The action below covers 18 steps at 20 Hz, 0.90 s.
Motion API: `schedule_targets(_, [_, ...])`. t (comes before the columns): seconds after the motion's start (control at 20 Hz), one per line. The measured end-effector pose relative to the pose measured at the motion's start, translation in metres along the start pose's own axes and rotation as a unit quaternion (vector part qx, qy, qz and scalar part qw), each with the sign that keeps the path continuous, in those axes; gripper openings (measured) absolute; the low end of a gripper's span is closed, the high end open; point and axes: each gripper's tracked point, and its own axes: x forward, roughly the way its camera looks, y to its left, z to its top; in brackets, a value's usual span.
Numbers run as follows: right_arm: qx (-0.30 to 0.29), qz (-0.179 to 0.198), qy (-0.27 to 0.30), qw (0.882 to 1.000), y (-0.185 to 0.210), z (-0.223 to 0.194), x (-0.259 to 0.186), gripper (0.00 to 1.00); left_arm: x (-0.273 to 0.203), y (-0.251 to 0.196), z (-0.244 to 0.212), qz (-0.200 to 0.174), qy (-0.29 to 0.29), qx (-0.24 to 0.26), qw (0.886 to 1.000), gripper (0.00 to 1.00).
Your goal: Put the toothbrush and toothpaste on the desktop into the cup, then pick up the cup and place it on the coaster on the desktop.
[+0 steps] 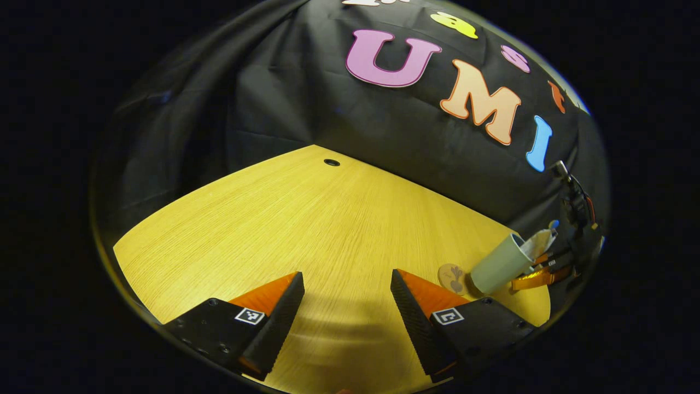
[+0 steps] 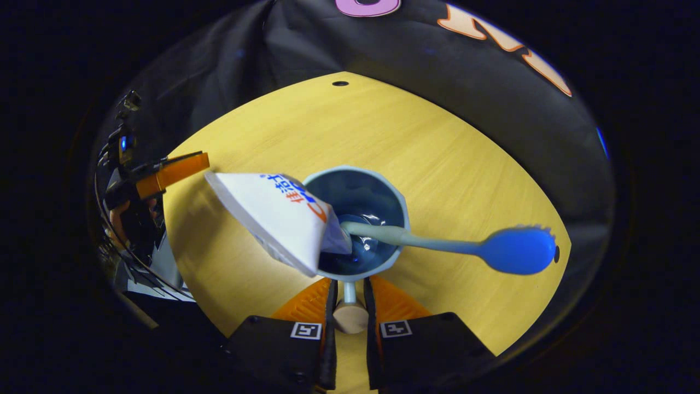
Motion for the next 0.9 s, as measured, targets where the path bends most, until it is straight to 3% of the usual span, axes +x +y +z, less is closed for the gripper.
schedule_targets(0.35, [-0.028, 0.009, 0.023, 0.999, 0.017, 0.013, 0.04, 0.24, -0.01, 0.002, 0.004, -0.001, -0.005, -0.008, 1.0, 0.95])
schedule_targets(0.9, [-0.023, 0.01, 0.025, 0.999, 0.019, 0.027, 0.044, 0.24, -0.01, -0.003, -0.005, -0.002, 0.006, -0.017, 1.0, 0.94])
